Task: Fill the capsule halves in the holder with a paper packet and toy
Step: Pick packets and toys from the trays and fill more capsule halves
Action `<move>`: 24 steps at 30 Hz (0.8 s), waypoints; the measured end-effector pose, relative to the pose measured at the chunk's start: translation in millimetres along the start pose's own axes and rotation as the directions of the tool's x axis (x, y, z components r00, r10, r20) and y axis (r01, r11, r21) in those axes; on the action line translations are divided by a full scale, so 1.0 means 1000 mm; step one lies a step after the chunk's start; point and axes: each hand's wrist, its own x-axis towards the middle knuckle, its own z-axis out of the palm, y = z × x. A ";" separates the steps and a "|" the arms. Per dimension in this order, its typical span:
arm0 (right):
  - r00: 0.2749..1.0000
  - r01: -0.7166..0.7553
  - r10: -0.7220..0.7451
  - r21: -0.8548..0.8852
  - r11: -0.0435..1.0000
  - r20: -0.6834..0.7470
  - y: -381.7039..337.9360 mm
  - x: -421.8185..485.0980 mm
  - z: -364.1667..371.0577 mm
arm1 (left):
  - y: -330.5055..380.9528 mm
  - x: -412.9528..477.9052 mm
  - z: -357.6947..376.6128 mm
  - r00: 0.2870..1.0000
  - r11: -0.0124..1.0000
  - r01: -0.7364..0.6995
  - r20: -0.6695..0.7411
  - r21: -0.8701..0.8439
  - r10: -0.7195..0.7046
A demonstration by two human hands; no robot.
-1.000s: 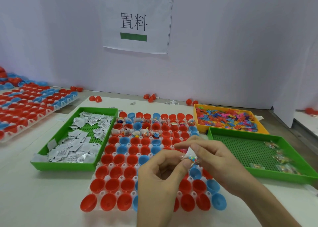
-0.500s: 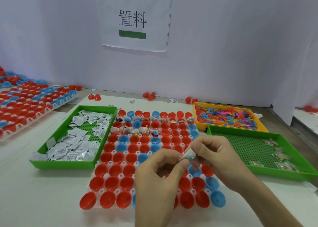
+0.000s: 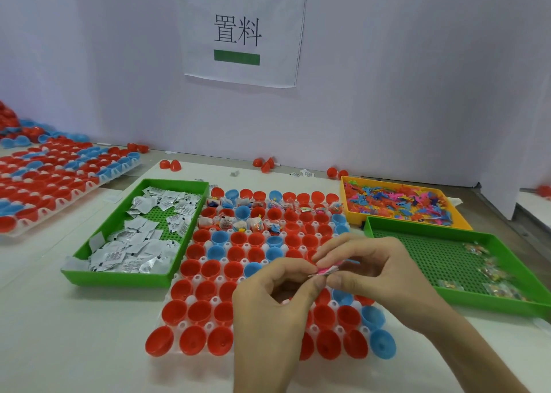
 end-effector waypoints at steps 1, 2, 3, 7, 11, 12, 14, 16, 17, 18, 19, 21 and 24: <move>1.000 0.016 -0.016 -0.005 1.000 -0.009 -0.001 0.000 0.001 | 0.000 0.000 -0.001 1.000 1.000 0.013 0.002 -0.009 -0.013; 0.999 0.028 -0.028 -0.006 1.000 -0.017 -0.002 0.001 0.002 | 0.001 0.001 -0.001 1.000 0.999 0.027 0.010 -0.020 -0.027; 0.999 0.033 -0.033 -0.005 0.999 -0.019 -0.003 0.001 0.001 | 0.002 0.001 -0.002 0.999 0.999 0.040 0.021 -0.035 -0.040; 0.999 -0.005 0.007 -0.047 0.999 0.050 -0.010 0.010 -0.003 | 0.004 0.002 -0.006 0.998 0.994 0.055 0.024 -0.094 -0.053; 0.989 -0.047 0.069 -0.162 0.986 0.133 -0.022 0.030 -0.001 | 0.007 0.002 -0.014 0.996 0.973 0.089 0.018 -0.215 -0.087; 0.988 -0.051 0.077 -0.189 0.981 0.135 -0.025 0.038 -0.003 | 0.007 0.004 -0.016 0.995 0.961 0.098 0.000 -0.257 -0.101; 0.994 -0.051 0.076 -0.291 0.955 0.074 -0.025 0.060 -0.007 | 0.009 0.007 -0.023 0.993 0.944 0.086 -0.054 -0.318 -0.108; 0.996 -0.077 0.050 -0.443 0.893 -0.074 -0.015 0.084 -0.013 | 0.011 0.009 -0.033 0.989 0.938 0.044 -0.120 -0.343 -0.090; 0.989 -0.105 0.032 -0.531 0.841 -0.144 -0.007 0.095 -0.014 | 0.011 0.010 -0.038 0.986 0.938 0.026 -0.147 -0.345 -0.081; 0.983 -0.129 0.020 -0.608 0.783 -0.183 0.001 0.104 -0.014 | 0.011 0.011 -0.042 0.983 0.939 0.013 -0.165 -0.344 -0.074; 0.982 -0.142 0.017 -0.670 0.728 -0.189 0.009 0.111 -0.013 | 0.011 0.012 -0.046 0.982 0.939 0.001 -0.177 -0.343 -0.066; 0.988 -0.136 0.027 -0.751 0.646 -0.155 0.025 0.120 -0.009 | 0.010 0.013 -0.052 0.979 0.938 -0.017 -0.195 -0.345 -0.055; 0.991 -0.131 0.049 -0.782 0.609 -0.127 0.038 0.127 -0.005 | 0.009 0.017 -0.057 0.975 0.937 -0.024 -0.216 -0.349 -0.055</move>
